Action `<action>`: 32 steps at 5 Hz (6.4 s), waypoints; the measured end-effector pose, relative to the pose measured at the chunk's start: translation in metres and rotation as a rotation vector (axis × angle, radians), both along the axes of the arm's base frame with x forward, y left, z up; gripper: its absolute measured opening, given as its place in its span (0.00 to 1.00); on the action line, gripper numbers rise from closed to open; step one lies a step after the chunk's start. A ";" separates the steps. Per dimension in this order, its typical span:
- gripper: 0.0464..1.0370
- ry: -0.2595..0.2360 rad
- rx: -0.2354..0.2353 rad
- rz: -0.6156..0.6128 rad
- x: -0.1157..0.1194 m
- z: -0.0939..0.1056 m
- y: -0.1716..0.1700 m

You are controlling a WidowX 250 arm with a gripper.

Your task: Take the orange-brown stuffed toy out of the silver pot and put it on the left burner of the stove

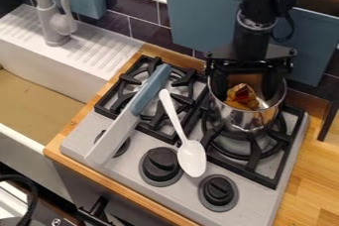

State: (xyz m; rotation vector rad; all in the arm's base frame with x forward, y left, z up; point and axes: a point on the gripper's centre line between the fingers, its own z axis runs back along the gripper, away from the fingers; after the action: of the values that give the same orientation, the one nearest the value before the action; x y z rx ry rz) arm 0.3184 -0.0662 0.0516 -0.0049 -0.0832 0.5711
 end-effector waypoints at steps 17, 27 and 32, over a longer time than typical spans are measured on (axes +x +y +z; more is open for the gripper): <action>0.01 -0.003 -0.222 0.026 0.008 0.086 0.026; 0.01 -0.059 -0.057 -0.077 -0.006 0.004 0.144; 0.01 -0.079 -0.064 -0.151 -0.030 -0.003 0.105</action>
State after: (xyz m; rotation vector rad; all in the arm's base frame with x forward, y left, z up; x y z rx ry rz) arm 0.2886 0.0384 0.0482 -0.0949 -0.1400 0.4222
